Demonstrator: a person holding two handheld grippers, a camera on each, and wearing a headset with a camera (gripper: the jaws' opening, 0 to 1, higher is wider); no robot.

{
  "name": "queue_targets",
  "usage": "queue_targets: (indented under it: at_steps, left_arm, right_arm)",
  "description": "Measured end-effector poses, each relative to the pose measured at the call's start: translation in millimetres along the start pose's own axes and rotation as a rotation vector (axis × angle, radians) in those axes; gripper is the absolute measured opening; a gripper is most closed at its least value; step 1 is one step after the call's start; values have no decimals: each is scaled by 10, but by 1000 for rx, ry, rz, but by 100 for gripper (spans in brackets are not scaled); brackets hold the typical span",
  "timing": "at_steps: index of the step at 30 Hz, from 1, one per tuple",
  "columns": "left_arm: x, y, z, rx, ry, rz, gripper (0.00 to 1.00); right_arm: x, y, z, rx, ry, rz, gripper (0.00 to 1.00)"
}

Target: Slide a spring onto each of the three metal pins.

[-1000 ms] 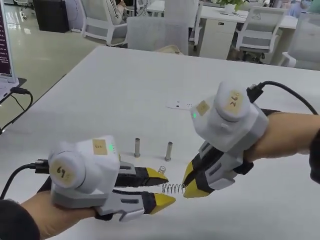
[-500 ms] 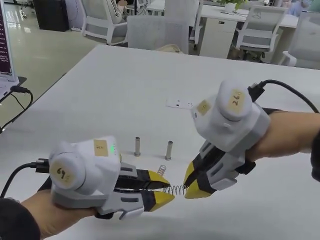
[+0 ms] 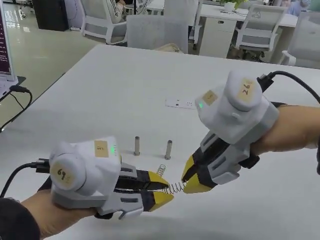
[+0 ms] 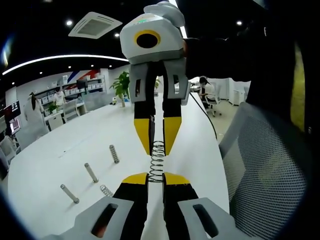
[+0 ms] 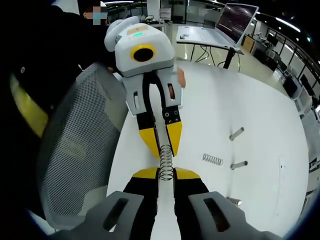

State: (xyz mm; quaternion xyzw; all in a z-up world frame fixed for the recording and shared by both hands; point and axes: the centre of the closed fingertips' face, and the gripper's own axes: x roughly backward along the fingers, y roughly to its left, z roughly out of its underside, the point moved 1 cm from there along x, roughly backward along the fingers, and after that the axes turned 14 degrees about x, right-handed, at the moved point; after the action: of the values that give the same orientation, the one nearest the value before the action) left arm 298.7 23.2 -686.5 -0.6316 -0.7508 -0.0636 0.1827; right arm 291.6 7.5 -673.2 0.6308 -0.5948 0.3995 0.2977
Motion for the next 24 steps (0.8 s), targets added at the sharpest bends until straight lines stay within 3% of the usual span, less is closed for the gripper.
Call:
queue_targets:
  at_steps: [14,24]
  left_arm:
    - [-11,7,17,-5,6,-7,3]
    - [-17,1,14,0,-2,-7,3]
  right_arm:
    - [34,-27,-167,19,-24,13,8]
    - [28,-35,-216,42,23,-4,8]
